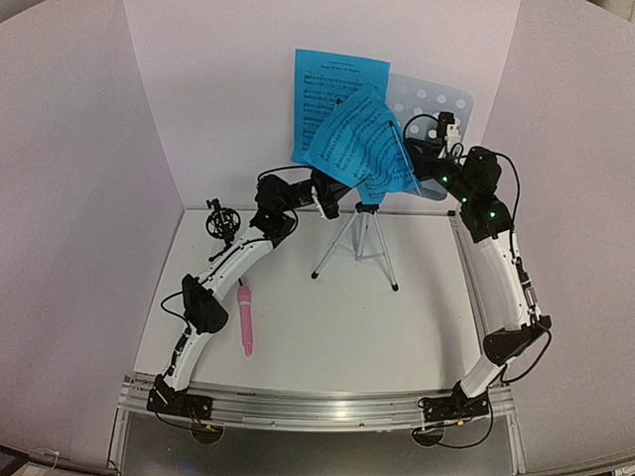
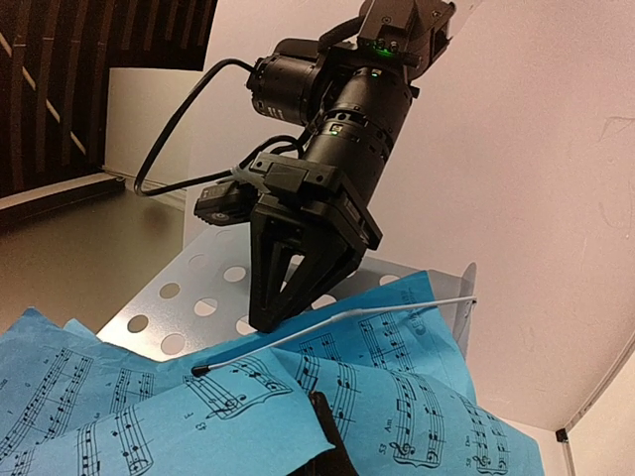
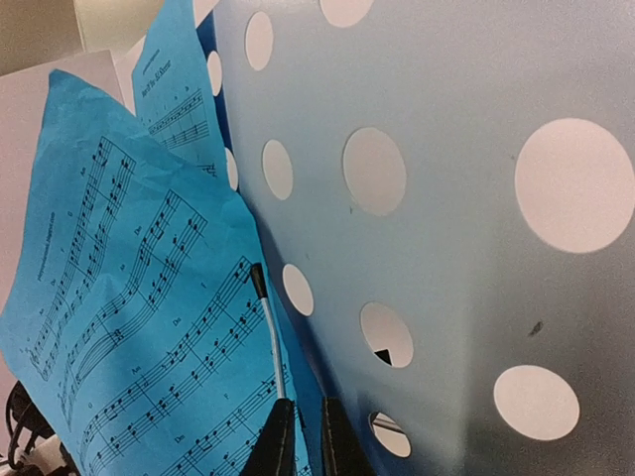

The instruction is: Set up the instrument practice props

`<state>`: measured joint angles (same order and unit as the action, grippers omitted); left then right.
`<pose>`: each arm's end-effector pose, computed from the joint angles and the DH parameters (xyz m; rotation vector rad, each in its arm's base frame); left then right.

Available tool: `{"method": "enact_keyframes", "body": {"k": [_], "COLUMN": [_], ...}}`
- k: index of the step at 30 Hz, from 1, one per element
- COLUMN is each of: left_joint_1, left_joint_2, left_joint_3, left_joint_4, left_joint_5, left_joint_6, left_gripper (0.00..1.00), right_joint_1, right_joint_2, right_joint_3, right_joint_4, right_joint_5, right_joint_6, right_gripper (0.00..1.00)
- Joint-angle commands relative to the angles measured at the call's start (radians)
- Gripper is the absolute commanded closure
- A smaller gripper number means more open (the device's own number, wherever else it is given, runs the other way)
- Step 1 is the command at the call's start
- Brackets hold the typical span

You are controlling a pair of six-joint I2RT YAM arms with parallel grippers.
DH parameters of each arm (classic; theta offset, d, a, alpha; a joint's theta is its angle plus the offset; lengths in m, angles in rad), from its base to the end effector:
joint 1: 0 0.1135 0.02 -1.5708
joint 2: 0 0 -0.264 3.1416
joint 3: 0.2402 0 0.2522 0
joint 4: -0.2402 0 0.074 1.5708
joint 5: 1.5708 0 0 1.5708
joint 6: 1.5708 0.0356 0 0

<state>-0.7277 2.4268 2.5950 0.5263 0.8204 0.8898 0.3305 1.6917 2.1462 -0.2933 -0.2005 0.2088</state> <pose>0.3757 -0.3695 0.4496 1.1215 0.0156 -0.2143 0.3317 0.1213 0.5545 -0.2555 1.4157 0.5860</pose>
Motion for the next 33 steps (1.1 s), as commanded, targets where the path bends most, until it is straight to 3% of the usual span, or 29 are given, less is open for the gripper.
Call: {"method": "enact_keyframes", "body": {"k": [1, 12, 17, 19, 27, 33], "left_joint_1": [-0.001, -0.001, -0.001, -0.001, -0.001, 0.001], "left_joint_2": [-0.050, -0.054, -0.060, -0.063, -0.099, -0.177], "left_joint_3": [-0.003, -0.007, -0.022, -0.032, -0.118, -0.203], "left_joint_4": [0.022, 0.021, 0.031, 0.050, 0.138, 0.127], "left_joint_5": [0.009, 0.011, 0.007, -0.003, -0.097, -0.140], "left_joint_6": [-0.006, -0.007, -0.012, -0.022, -0.052, -0.046], "left_gripper": [1.00, 1.00, 0.99, 0.93, 0.54, 0.39], "right_joint_1": [0.003, 0.004, 0.004, 0.003, 0.003, 0.003], "right_joint_2": [-0.030, -0.028, -0.031, -0.037, -0.071, -0.113], "right_joint_3": [-0.012, -0.030, -0.025, -0.029, -0.061, -0.108], "right_joint_4": [0.008, 0.005, 0.005, 0.007, 0.011, 0.062], "right_joint_5": [0.001, 0.009, 0.008, 0.011, 0.070, 0.106], "right_joint_6": [-0.008, -0.015, -0.017, -0.017, -0.011, 0.006], "right_gripper": [0.89, 0.93, 1.00, 1.00, 1.00, 1.00]}}
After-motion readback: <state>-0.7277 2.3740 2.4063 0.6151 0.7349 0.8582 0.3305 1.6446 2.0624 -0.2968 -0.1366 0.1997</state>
